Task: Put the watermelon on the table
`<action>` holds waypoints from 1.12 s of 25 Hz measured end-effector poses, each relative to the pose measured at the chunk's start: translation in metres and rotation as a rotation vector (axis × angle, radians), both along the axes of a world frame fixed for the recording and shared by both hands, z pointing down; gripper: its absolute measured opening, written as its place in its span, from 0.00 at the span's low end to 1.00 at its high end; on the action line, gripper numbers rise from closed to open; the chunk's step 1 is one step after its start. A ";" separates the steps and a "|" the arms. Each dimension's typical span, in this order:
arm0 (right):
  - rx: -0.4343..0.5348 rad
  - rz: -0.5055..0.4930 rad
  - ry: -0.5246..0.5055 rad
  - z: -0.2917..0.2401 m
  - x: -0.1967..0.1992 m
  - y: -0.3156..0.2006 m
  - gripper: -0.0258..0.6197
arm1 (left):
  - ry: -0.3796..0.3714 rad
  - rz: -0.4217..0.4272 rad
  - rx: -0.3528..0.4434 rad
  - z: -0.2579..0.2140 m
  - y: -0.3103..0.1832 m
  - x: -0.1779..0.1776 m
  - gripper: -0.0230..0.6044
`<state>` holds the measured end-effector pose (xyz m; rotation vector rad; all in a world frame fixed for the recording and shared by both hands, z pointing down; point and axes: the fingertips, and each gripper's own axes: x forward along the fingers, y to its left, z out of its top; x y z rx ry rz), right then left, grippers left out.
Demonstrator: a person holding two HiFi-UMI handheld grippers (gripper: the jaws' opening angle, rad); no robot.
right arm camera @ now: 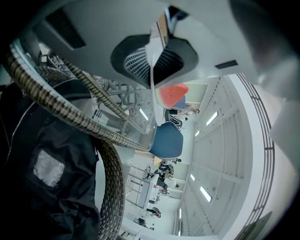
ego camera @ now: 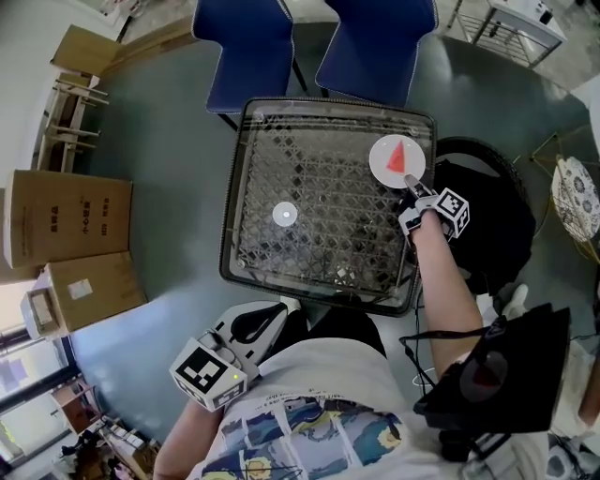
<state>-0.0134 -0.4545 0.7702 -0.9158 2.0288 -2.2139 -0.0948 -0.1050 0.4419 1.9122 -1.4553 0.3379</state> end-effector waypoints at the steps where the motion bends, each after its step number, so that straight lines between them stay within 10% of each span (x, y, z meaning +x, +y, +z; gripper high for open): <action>1: -0.005 0.004 0.008 0.003 -0.001 -0.002 0.06 | 0.000 -0.005 -0.003 0.000 0.000 -0.004 0.05; 28: -0.071 -0.014 0.246 0.040 -0.003 -0.010 0.08 | 0.041 -0.042 0.000 0.014 -0.004 -0.025 0.05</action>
